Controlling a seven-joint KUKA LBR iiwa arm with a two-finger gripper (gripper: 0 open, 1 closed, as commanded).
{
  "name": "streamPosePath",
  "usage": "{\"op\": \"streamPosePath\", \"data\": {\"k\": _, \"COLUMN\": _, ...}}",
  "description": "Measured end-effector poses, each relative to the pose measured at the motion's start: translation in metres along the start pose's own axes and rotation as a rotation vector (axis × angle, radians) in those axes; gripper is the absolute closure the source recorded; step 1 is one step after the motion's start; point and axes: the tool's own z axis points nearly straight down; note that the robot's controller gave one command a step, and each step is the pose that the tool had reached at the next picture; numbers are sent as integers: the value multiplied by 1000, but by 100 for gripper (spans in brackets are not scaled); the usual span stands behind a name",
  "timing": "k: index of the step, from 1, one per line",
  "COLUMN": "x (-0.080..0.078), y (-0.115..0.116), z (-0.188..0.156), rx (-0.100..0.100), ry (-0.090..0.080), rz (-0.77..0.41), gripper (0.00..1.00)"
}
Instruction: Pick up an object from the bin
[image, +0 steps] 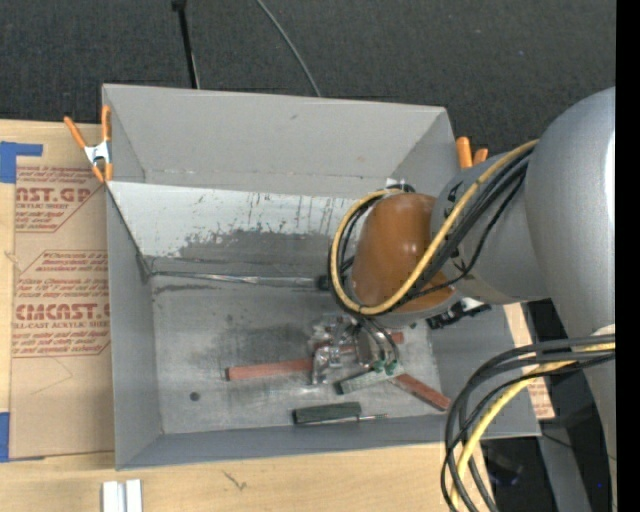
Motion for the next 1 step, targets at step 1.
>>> {"op": "streamPosePath", "data": {"k": 1, "x": 4, "y": 21, "z": -109, "rx": 1, "ry": -12, "rz": -87, "gripper": 100}}
